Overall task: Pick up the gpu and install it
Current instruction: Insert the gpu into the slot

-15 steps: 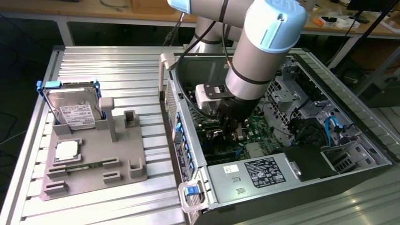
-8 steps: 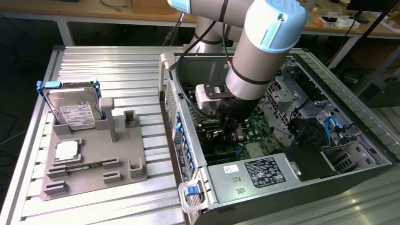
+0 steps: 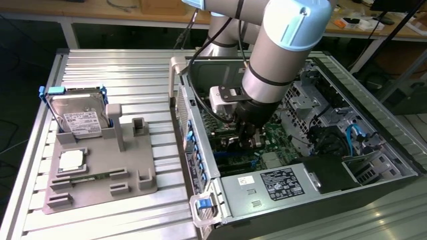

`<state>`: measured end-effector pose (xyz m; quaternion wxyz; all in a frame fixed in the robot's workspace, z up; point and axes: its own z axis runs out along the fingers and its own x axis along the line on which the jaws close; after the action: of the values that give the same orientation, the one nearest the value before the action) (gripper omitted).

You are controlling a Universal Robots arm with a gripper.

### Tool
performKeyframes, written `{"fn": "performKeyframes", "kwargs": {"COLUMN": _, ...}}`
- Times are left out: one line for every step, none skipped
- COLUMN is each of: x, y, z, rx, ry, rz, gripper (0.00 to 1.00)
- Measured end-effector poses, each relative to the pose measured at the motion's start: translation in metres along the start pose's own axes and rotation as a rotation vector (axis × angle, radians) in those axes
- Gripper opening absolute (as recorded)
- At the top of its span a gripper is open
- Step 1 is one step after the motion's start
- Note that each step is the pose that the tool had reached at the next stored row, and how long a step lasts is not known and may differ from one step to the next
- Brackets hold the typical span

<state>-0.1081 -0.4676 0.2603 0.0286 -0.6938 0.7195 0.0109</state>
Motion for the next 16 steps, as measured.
{"fn": "performKeyframes", "kwargs": {"x": 0.0, "y": 0.0, "z": 0.0, "rx": 0.0001, "ry": -0.0001, "rz": 0.0, "gripper": 0.27}}
{"fn": "performKeyframes", "kwargs": {"x": 0.0, "y": 0.0, "z": 0.0, "rx": 0.0002, "ry": -0.0001, "rz": 0.0, "gripper": 0.27}}
{"fn": "performKeyframes", "kwargs": {"x": -0.0001, "y": 0.0, "z": -0.0001, "rx": 0.0002, "ry": 0.0001, "rz": 0.0, "gripper": 0.27}}
{"fn": "performKeyframes", "kwargs": {"x": -0.0003, "y": 0.0, "z": -0.0002, "rx": 0.0002, "ry": 0.0003, "rz": -0.001, "gripper": 0.27}}
{"fn": "performKeyframes", "kwargs": {"x": -0.0006, "y": 0.0, "z": -0.0002, "rx": 0.0002, "ry": 0.0003, "rz": -0.002, "gripper": 0.27}}
{"fn": "performKeyframes", "kwargs": {"x": -0.0007, "y": 0.0, "z": -0.0001, "rx": 0.0002, "ry": 0.0002, "rz": -0.003, "gripper": 0.27}}
{"fn": "performKeyframes", "kwargs": {"x": -0.0008, "y": 0.0, "z": -0.0001, "rx": 0.0002, "ry": 0.0001, "rz": -0.006, "gripper": 0.27}}
{"fn": "performKeyframes", "kwargs": {"x": -0.0009, "y": 0.0001, "z": -0.0001, "rx": 0.0, "ry": 0.0, "rz": -0.008, "gripper": 0.27}}
{"fn": "performKeyframes", "kwargs": {"x": -0.001, "y": 0.0, "z": 0.0, "rx": 0.0, "ry": -0.0001, "rz": -0.008, "gripper": 0.27}}
{"fn": "performKeyframes", "kwargs": {"x": -0.001, "y": 0.0001, "z": 0.0, "rx": 0.0, "ry": -0.0001, "rz": -0.009, "gripper": 0.27}}
{"fn": "performKeyframes", "kwargs": {"x": -0.001, "y": 0.0001, "z": -0.0001, "rx": 0.0, "ry": -0.0001, "rz": -0.009, "gripper": 0.27}}
{"fn": "performKeyframes", "kwargs": {"x": -0.001, "y": 0.0001, "z": -0.0001, "rx": -0.0001, "ry": -0.0001, "rz": -0.009, "gripper": 0.27}}
{"fn": "performKeyframes", "kwargs": {"x": -0.001, "y": 0.0001, "z": 0.0, "rx": -0.0001, "ry": -0.0002, "rz": -0.011, "gripper": 0.27}}
{"fn": "performKeyframes", "kwargs": {"x": -0.001, "y": 0.0001, "z": -0.0001, "rx": -0.0002, "ry": -0.0002, "rz": -0.013, "gripper": 0.27}}
{"fn": "performKeyframes", "kwargs": {"x": -0.001, "y": 0.0001, "z": 0.0, "rx": -0.0004, "ry": -0.0003, "rz": -0.017, "gripper": 0.27}}
{"fn": "performKeyframes", "kwargs": {"x": -0.001, "y": 0.0001, "z": 0.0, "rx": -0.0006, "ry": -0.0004, "rz": -0.019, "gripper": 0.27}}
